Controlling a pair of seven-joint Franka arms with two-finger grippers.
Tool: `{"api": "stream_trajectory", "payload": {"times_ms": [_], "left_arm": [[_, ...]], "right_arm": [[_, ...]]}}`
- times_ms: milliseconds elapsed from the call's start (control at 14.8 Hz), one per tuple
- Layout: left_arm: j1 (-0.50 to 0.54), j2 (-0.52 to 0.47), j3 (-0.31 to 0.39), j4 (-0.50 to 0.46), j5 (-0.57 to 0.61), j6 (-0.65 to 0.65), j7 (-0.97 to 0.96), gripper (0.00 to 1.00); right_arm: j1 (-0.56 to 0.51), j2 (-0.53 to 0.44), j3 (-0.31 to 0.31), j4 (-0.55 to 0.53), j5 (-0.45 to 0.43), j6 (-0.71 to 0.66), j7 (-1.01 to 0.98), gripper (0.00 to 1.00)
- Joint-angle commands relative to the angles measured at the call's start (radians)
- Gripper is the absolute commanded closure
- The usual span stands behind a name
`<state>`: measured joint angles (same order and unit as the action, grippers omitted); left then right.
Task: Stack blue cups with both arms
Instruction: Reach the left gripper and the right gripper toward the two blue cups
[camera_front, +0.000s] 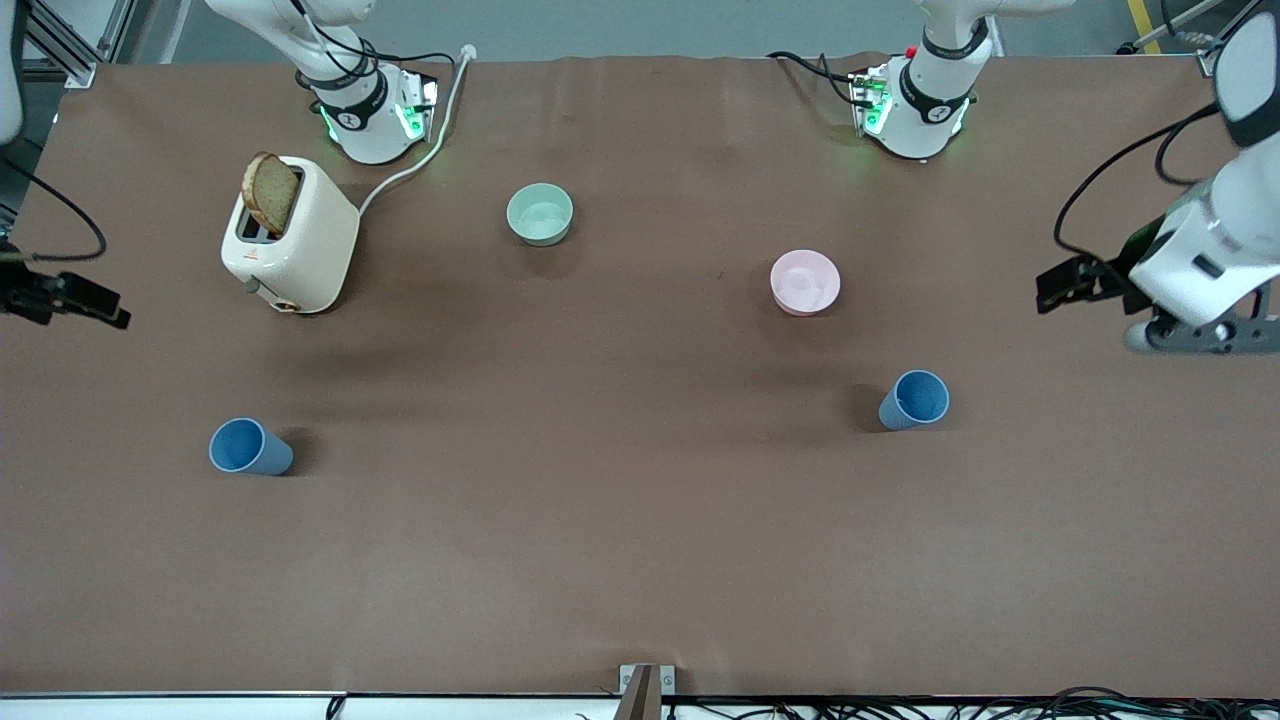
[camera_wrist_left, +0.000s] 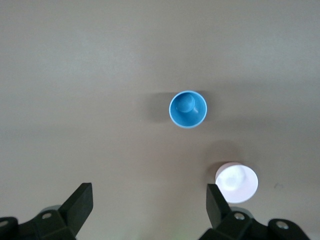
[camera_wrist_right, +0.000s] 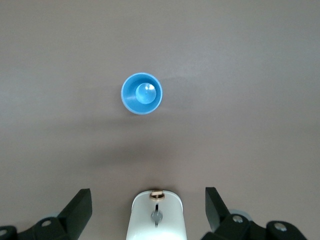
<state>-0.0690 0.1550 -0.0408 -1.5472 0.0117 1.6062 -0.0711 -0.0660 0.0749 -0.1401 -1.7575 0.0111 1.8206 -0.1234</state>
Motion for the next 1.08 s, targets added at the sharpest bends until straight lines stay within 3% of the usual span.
{"api": "stream_trajectory", "payload": {"times_ms": [0,271,677,1016], "left_arm": [[-0.008,0.115,-0.002,0.026,0.010,0.041,-0.001,0.00],[-0.005,0.234,-0.011,-0.026,0.010,0.148,-0.004,0.00],[0.003,0.233,-0.011,-0.275,0.010,0.444,0.001,0.00],[0.000,0.262,-0.010,-0.349,0.011,0.572,0.010,0.00]], "right_arm": [[-0.012,0.064,0.010,-0.030,-0.022,0.095,0.004,0.00],[-0.020,0.189,0.010,-0.030,-0.022,0.230,0.004,0.01],[-0.024,0.337,0.011,-0.030,-0.011,0.423,0.004,0.01],[-0.023,0.416,0.016,-0.028,-0.005,0.538,0.005,0.02]]}}
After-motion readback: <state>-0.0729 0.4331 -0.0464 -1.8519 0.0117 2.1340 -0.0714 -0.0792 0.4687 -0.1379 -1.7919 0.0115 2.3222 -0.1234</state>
